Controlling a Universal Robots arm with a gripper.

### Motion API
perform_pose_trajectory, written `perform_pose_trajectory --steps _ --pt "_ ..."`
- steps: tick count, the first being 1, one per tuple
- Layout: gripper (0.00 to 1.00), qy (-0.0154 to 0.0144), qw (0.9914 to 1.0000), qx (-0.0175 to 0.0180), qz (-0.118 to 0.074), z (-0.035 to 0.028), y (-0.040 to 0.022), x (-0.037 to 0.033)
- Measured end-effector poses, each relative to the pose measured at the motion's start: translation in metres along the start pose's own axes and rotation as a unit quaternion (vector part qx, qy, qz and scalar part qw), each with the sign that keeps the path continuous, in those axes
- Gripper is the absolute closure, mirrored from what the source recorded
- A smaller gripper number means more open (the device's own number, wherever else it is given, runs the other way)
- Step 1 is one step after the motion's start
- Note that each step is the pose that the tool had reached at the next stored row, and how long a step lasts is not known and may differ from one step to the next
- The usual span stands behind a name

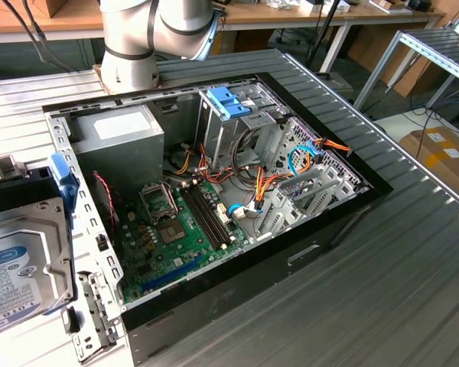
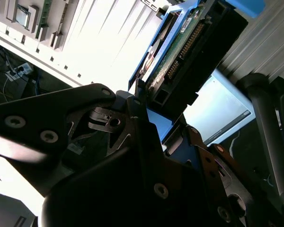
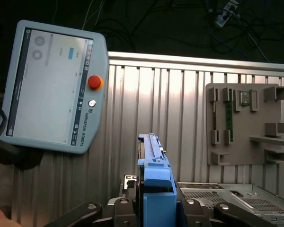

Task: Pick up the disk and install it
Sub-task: 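Pick up the disk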

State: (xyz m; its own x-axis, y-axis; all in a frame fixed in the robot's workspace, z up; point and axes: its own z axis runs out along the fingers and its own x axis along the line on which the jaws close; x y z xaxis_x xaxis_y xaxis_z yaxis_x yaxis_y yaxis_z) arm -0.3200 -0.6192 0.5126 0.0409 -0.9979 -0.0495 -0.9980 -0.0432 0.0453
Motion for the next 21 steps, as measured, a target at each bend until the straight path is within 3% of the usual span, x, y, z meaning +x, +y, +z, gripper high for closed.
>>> perform_pose_trajectory --steps 21 --pt "0.63 0.0000 1.00000 0.0000 0.000 0.0047 -0.0003 0.0002"
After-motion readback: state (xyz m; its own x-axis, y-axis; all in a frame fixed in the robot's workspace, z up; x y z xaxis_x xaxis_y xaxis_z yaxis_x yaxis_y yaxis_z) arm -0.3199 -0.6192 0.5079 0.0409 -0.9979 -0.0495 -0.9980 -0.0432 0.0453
